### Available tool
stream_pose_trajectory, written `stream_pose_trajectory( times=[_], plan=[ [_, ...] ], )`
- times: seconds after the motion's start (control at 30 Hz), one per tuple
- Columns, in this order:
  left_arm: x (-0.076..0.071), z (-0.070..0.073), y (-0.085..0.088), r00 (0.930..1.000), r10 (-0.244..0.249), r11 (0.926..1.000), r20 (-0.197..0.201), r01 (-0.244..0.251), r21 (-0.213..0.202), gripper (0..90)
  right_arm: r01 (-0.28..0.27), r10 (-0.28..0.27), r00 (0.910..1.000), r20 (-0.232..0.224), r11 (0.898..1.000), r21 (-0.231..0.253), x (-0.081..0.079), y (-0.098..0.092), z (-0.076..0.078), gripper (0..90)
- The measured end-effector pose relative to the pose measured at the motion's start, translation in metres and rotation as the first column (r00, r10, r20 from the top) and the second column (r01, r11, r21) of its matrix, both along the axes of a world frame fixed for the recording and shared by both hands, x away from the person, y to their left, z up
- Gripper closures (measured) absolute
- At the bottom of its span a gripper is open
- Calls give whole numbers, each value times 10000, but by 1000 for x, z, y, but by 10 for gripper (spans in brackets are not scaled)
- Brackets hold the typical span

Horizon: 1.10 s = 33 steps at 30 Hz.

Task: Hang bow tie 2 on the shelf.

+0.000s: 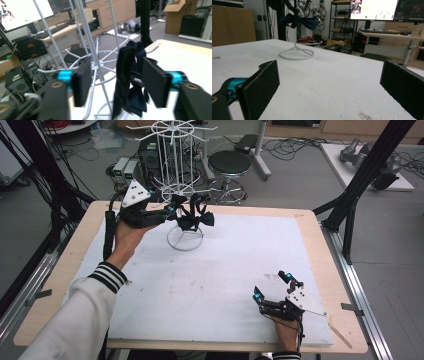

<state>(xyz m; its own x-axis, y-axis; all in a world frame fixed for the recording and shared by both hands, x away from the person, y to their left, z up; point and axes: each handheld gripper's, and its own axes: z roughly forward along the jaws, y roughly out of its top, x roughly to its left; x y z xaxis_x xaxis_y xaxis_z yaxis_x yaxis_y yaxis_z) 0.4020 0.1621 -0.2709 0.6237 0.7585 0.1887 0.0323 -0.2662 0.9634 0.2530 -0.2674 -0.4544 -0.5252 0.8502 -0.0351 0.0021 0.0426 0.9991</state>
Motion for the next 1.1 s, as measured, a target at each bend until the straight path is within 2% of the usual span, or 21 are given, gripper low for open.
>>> stream_pose_trajectory(
  times=[0.07,0.17,0.27,0.43,0.63,0.73,1.0,1.1],
  plan=[
    [-3,2,2,10000,-25,10000,53,25,-15,323,-6,6,10000,-2,10000,8,0,0,0,17],
    [-7,3,6,9996,-293,9992,36,294,-264,241,-6,6,10000,9,10000,-3,0,0,0,17],
    [-16,2,14,9974,-720,9965,8,720,-416,161,-20,20,10000,3,10000,24,0,0,0,17],
    [-41,-10,30,9924,-1200,9907,288,1215,-616,146,-39,39,10000,-43,9999,96,0,0,0,17],
    [-76,-47,58,9864,-1429,9862,812,1489,-729,146,-9,9,10000,-41,10000,95,-1,0,0,17],
    [-89,-67,73,9876,-1320,9861,855,1396,-900,145,12,-12,10000,-36,9999,100,-1,0,0,17],
    [-115,-117,106,9972,-567,9894,483,626,-1307,144,98,-98,10000,6,9999,50,-1,0,0,17],
    [-122,-135,114,9986,-306,9866,438,372,-1589,144,119,-119,9999,10,9999,47,-1,0,0,17]
  ],
)
